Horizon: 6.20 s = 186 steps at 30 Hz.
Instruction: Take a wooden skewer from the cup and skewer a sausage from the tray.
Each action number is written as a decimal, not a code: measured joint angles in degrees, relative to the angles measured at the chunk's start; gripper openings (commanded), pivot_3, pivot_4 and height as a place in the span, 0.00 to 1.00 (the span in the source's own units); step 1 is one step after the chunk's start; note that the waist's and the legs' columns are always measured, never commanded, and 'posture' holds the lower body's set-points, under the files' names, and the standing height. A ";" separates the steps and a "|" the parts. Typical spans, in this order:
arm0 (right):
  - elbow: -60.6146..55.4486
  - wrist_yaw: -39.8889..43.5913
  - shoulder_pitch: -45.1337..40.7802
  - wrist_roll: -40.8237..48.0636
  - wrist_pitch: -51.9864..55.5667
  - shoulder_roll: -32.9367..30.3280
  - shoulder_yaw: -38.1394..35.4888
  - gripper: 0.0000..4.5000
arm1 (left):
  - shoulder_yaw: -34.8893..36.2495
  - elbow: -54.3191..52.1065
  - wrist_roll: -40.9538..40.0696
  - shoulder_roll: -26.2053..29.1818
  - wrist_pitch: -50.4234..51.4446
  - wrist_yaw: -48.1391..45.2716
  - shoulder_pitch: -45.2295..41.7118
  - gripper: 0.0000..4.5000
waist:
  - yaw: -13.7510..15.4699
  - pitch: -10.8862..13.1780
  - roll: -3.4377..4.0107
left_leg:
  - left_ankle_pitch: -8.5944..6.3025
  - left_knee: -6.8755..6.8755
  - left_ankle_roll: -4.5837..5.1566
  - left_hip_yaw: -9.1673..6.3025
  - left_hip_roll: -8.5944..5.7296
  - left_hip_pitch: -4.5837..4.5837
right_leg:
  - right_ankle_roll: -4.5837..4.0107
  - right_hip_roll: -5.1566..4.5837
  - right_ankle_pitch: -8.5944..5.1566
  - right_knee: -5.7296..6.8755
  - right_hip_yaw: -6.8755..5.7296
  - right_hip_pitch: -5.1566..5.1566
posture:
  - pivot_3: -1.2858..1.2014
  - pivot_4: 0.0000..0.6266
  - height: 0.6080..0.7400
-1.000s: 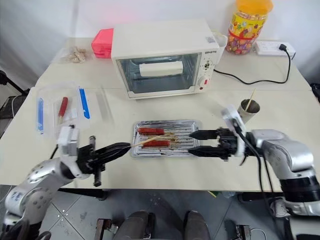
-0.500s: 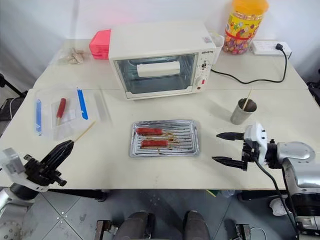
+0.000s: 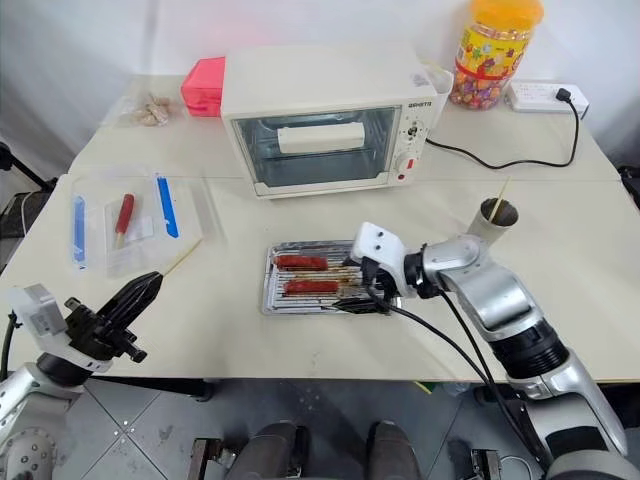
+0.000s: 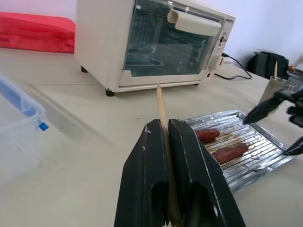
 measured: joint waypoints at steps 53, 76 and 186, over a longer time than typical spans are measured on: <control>6.88 19.73 4.36 -5.86 -30.64 -11.57 -4.34 0.04 | -19.32 4.16 4.24 13.74 1.99 -22.50 -12.30 0.00 | -2.27 0.01 -0.02 | -0.01 -0.17 0.02 0.10 0.01 0.02 | 0.00 0.04 0.00 -0.05 -0.02 -0.02 | 0.52 0.24 1.00; -6.61 18.40 6.80 -3.62 -18.02 -13.11 -6.47 0.04 | -27.42 12.01 9.87 8.37 1.25 -25.20 -21.23 0.00 | -0.96 0.01 -0.03 | -0.01 -0.04 0.02 0.09 0.02 0.03 | 0.00 0.03 0.00 0.01 -0.01 -0.02 | 0.52 0.24 1.00; -3.31 27.71 8.53 0.10 -23.09 -16.76 -11.18 0.99 | -23.21 14.48 16.78 6.97 2.37 -25.64 -18.85 0.00 | -0.90 0.02 -0.10 | 0.00 0.03 0.03 0.04 0.02 0.02 | 0.02 0.00 0.01 0.05 -0.06 0.01 | 0.52 0.24 1.00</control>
